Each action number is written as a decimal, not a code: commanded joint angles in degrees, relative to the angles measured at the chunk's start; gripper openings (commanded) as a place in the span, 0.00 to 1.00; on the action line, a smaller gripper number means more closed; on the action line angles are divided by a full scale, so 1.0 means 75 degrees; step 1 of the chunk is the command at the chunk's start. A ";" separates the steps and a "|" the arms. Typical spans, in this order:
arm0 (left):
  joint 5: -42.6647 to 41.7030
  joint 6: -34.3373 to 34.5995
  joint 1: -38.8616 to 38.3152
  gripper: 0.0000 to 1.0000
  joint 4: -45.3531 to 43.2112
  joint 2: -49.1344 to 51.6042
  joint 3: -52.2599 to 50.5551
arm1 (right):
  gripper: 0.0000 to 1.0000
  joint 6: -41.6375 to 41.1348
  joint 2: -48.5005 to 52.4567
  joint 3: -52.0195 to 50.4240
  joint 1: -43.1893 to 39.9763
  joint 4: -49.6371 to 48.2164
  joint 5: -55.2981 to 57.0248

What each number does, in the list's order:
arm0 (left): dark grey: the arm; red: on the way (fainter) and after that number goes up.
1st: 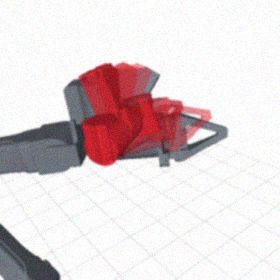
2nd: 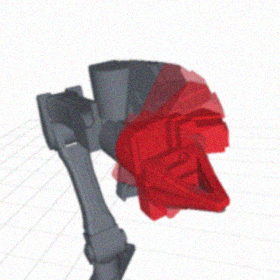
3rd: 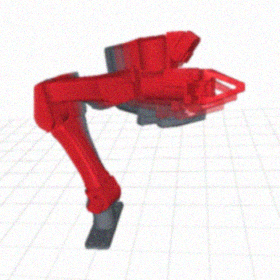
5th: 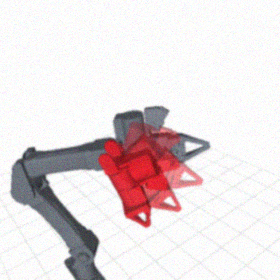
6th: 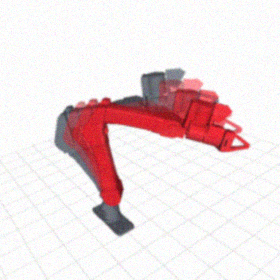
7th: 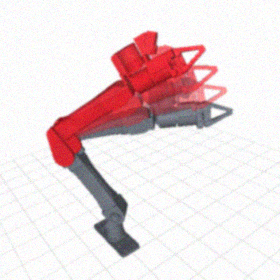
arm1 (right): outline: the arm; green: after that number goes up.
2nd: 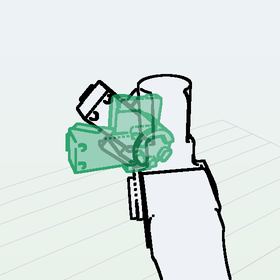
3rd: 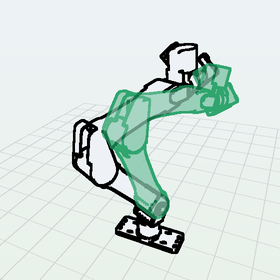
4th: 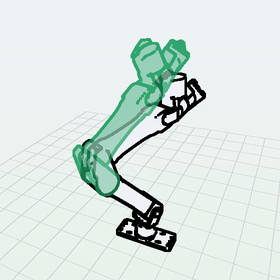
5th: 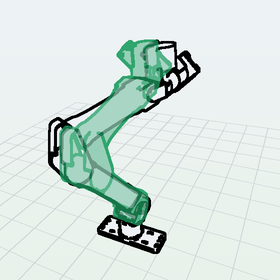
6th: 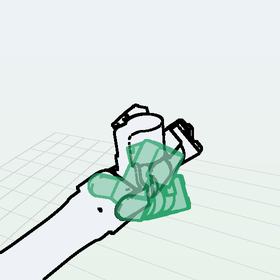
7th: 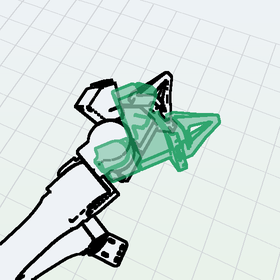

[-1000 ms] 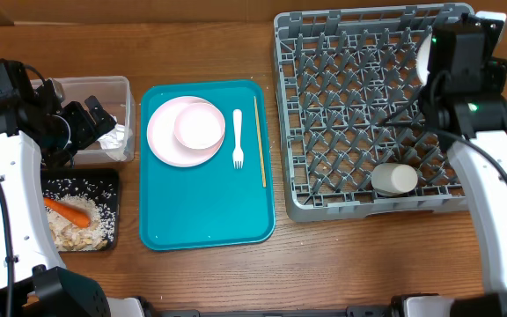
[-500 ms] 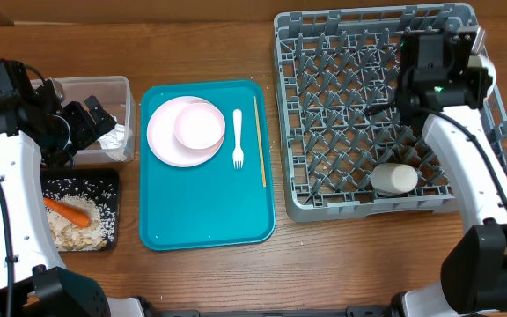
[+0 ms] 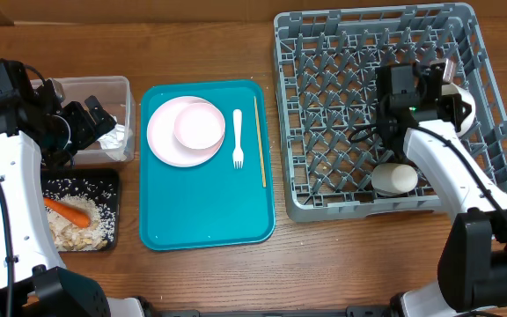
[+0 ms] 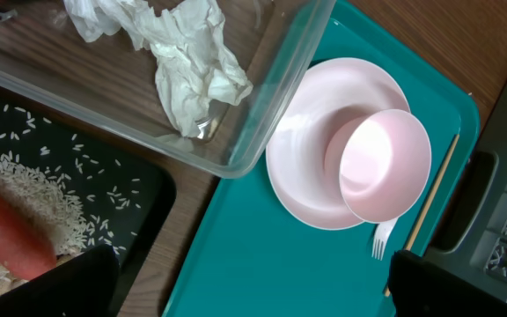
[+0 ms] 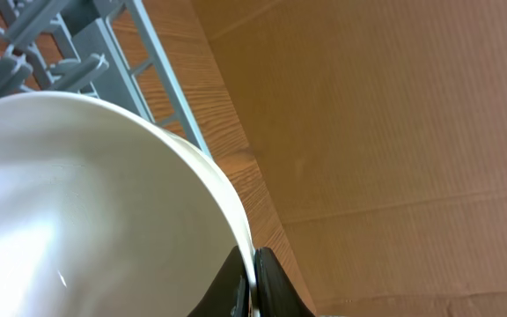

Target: Sort waste into correct bins and load items into the dishwasher rack

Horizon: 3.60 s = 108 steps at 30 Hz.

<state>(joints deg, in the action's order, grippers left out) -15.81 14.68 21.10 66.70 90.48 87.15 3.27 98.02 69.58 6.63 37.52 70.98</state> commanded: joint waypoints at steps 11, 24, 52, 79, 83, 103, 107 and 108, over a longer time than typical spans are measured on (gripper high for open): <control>-0.0035 0.0047 0.0020 1.00 0.0017 -0.0172 0.0131 | 0.04 0.0198 0.0530 -0.0300 0.0650 0.0087 0.0428; -0.0035 0.0047 0.0020 1.00 0.0017 -0.0172 0.0131 | 0.04 0.0720 0.0764 -0.0391 0.1099 -0.0140 0.1192; -0.0035 0.0047 0.0020 1.00 0.0020 -0.0172 0.0131 | 0.13 0.0796 0.0764 -0.0391 0.2308 0.0251 0.1236; -0.0035 0.0047 0.0020 1.00 0.0017 -0.0172 0.0131 | 0.53 -0.0283 0.0764 -0.0388 0.3812 0.1580 -0.0111; -0.0035 0.0047 0.0020 1.00 0.0017 -0.0172 0.0131 | 0.56 -0.1282 0.0714 -0.0277 0.4007 0.2139 -0.0586; -0.0035 0.0047 0.0020 1.00 0.0017 -0.0172 0.0131 | 0.16 -0.2672 -0.1151 0.2769 0.0842 0.3905 -0.7743; -0.0035 0.0047 0.0020 1.00 0.0017 -0.0172 0.0131 | 0.11 -0.2675 -0.1093 0.2512 -0.0277 0.3800 -0.8792; -0.0035 0.0047 0.0020 1.00 0.0017 -0.0172 0.0131 | 0.11 -0.2675 -0.1093 0.2419 -0.0525 0.3698 -0.9043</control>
<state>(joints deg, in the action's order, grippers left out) -15.84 14.68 21.10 66.70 90.48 87.15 -15.99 89.56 89.52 7.38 66.41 13.41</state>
